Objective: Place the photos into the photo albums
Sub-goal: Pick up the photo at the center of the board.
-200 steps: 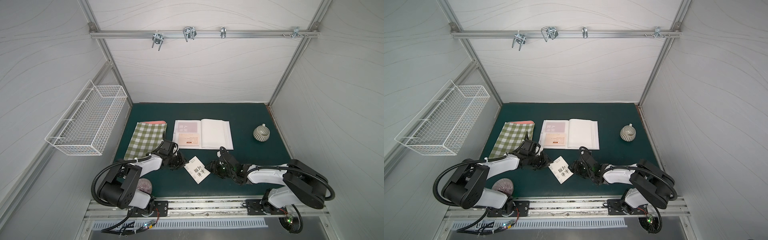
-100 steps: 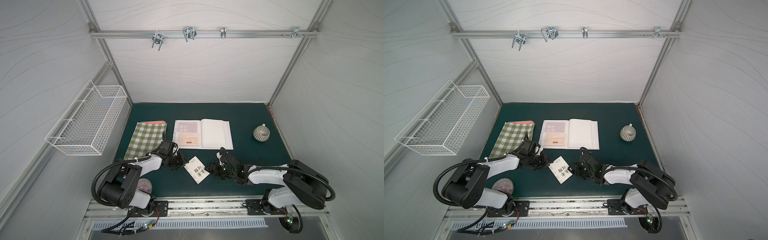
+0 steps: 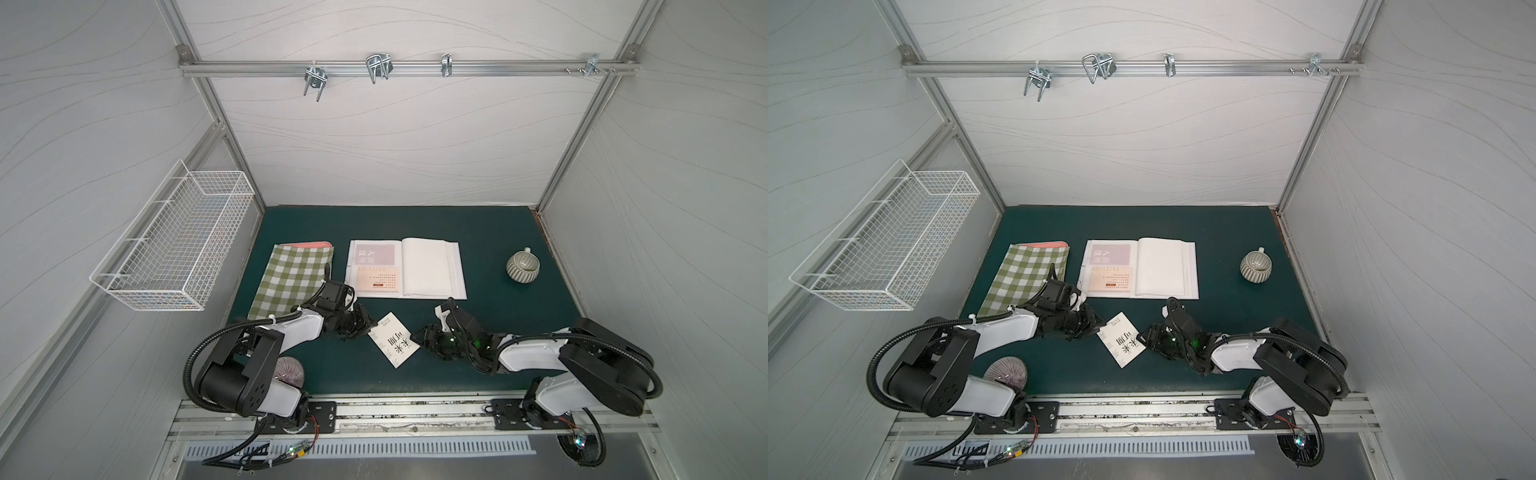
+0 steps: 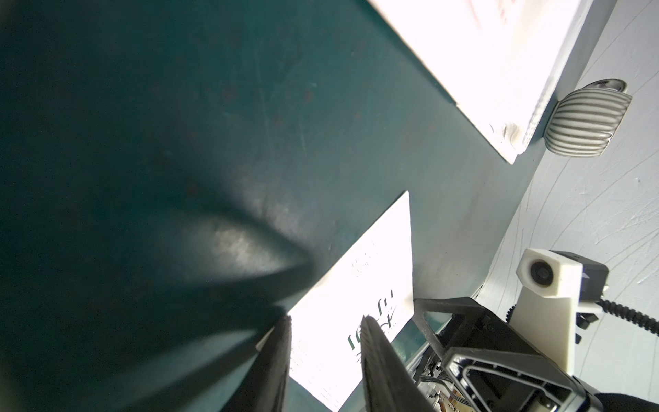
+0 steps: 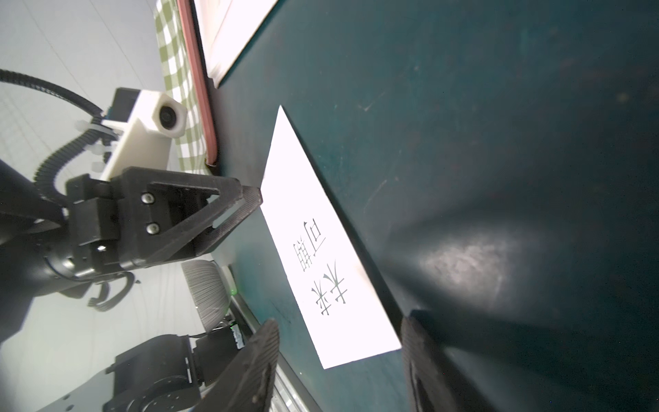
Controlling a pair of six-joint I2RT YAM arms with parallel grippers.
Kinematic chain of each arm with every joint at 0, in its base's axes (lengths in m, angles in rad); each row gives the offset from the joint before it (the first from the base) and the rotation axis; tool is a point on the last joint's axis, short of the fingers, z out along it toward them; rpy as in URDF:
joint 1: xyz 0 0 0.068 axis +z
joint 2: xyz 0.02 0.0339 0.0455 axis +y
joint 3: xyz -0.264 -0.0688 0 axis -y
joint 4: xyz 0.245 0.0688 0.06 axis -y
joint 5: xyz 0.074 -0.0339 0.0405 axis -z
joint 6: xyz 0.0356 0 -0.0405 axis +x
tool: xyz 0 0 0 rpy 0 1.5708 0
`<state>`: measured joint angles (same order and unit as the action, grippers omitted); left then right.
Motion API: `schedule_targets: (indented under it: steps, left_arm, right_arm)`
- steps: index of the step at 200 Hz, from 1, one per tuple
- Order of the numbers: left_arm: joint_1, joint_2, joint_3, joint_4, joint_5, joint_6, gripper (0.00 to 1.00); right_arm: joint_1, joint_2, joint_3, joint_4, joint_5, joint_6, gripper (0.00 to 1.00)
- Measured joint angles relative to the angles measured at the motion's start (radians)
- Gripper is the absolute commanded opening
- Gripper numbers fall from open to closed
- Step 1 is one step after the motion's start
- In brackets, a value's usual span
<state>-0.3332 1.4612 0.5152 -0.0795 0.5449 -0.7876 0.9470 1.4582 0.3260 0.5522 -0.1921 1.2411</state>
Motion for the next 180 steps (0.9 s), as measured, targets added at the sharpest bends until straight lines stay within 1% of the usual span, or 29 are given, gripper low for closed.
schedule_targets:
  steps: [21, 43, 90, 134, 180]
  left_arm:
    - [0.002, 0.0, -0.002, 0.004, 0.003, 0.0, 0.37]
    - [0.007, 0.002, -0.011, 0.019, 0.014, -0.003, 0.37]
    - [0.021, 0.004, -0.05, 0.078, 0.051, -0.045, 0.37]
    - [0.027, 0.006, -0.066, 0.112, 0.067, -0.07, 0.37]
    - [0.027, 0.003, -0.072, 0.124, 0.067, -0.089, 0.37]
  right_arm:
    - [0.001, 0.044, -0.006, 0.076, -0.016, 0.019, 0.51]
    - [0.02, 0.076, -0.014, 0.152, -0.002, 0.05, 0.49]
    - [0.147, 0.127, -0.014, 0.257, 0.133, 0.127, 0.5]
    - [0.206, 0.171, -0.034, 0.362, 0.248, 0.208, 0.49]
    - [0.255, 0.203, -0.011, 0.369, 0.346, 0.282, 0.41]
